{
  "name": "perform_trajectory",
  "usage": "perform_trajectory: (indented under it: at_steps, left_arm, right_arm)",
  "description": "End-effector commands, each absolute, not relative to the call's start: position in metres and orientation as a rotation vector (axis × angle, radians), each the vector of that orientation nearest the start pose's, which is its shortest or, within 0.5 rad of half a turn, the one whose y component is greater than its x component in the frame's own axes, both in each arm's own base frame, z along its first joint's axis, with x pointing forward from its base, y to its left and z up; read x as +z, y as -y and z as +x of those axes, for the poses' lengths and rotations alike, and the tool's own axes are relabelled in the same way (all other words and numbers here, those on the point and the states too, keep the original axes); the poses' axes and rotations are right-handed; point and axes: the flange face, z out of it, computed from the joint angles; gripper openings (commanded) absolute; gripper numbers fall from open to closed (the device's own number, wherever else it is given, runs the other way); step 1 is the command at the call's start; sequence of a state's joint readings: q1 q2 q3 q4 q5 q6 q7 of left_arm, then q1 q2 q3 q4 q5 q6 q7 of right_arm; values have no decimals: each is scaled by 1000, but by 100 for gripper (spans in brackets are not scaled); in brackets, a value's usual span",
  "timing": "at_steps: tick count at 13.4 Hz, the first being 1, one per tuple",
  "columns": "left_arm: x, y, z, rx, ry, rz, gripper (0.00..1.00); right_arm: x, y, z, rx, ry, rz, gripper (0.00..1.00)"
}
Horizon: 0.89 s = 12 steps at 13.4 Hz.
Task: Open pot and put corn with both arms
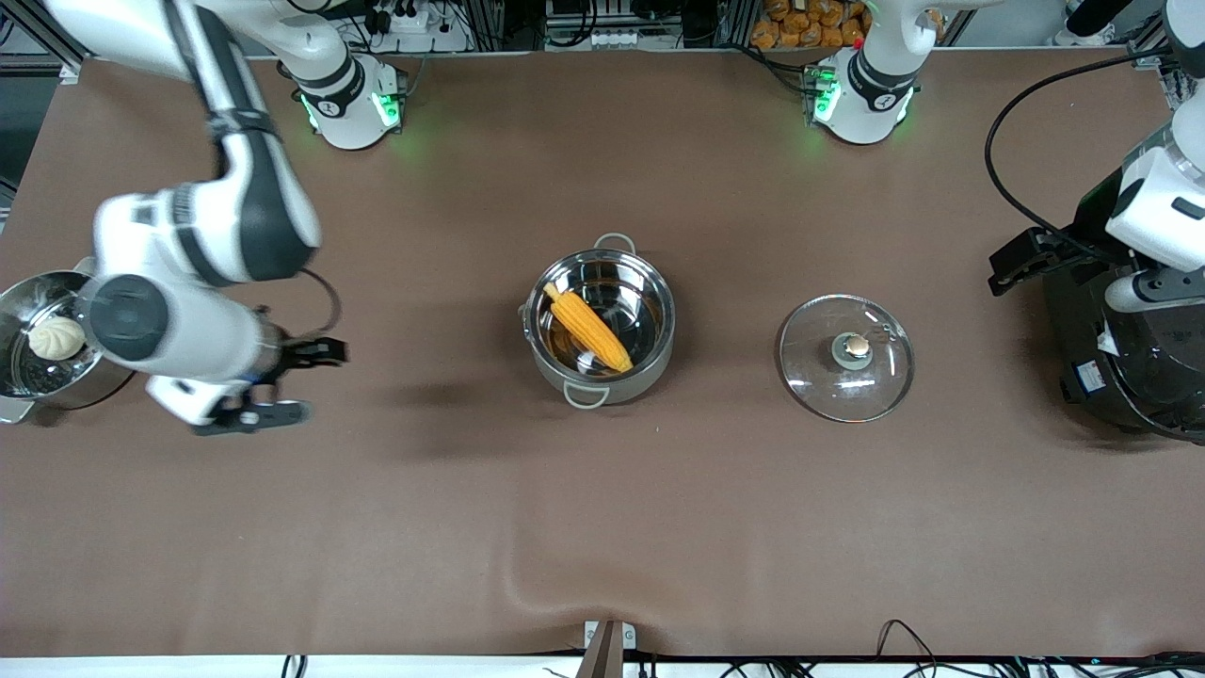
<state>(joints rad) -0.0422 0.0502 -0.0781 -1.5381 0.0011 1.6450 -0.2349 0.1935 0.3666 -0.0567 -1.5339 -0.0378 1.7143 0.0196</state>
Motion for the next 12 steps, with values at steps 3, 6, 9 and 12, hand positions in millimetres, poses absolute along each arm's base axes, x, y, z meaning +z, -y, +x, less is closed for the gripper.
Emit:
perform_trajectory:
  at_steps: [3,6,9,12]
  left_arm:
    - [628,69,541,-51,145,-3147,100]
    - [636,71,530,-64,138,-3144,100]
    - [645,72,528,-69,138,-3143,100]
    - [653,72,526,-65,137,-3141,100]
  right_arm:
    - [505,-12,591,142,141,-3154,100]
    - [556,4,568,69,99,-3157,100]
    - [588,14,549,52,84,-3155,100]
    - [620,23,540,67,130,-3150,100]
